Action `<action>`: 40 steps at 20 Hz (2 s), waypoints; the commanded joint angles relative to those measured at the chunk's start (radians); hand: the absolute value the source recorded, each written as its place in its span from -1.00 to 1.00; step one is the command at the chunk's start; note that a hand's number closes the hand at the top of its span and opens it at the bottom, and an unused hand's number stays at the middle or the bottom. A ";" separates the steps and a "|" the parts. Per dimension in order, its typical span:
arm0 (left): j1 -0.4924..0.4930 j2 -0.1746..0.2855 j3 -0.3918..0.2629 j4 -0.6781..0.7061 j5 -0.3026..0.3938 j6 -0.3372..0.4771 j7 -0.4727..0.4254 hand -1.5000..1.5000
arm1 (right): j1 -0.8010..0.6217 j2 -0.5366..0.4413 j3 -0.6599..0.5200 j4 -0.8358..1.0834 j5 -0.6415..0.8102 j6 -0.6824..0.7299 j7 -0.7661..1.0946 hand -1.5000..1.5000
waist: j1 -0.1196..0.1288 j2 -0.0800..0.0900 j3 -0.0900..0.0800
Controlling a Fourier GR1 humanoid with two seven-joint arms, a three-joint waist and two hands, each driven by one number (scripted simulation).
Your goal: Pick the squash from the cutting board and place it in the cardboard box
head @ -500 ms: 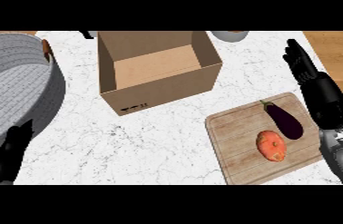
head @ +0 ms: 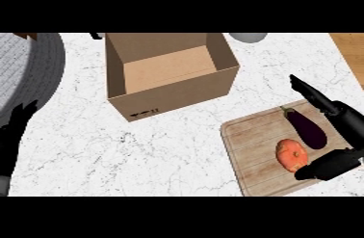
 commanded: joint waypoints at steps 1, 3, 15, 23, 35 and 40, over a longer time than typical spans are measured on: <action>-0.033 -0.011 0.012 0.005 -0.007 0.012 -0.023 0.00 | 0.145 -0.036 0.018 0.181 0.074 0.107 -0.336 -1.00 | 0.001 0.021 0.011; -0.035 -0.026 0.012 0.033 -0.009 0.016 -0.046 0.00 | 0.167 0.005 -0.035 0.252 -0.073 0.194 -0.445 -1.00 | -0.003 0.024 0.011; -0.126 -0.051 -0.012 0.072 -0.039 -0.014 -0.034 0.00 | -0.033 -0.187 0.027 0.579 0.353 0.138 -0.852 -1.00 | 0.050 0.018 0.005; -0.106 -0.083 -0.013 0.112 -0.063 -0.025 -0.076 0.00 | -0.198 -0.191 0.191 0.588 0.595 0.114 -0.714 -1.00 | 0.041 0.009 0.001; -0.100 -0.079 0.096 0.125 -0.076 -0.089 -0.069 0.00 | -0.218 -0.045 0.239 0.554 0.813 0.130 -0.539 -1.00 | 0.015 0.004 0.001; -0.108 -0.121 0.087 0.079 -0.152 -0.072 -0.027 0.00 | -0.232 0.034 0.197 0.639 0.891 0.112 -0.591 -1.00 | 0.018 0.005 0.001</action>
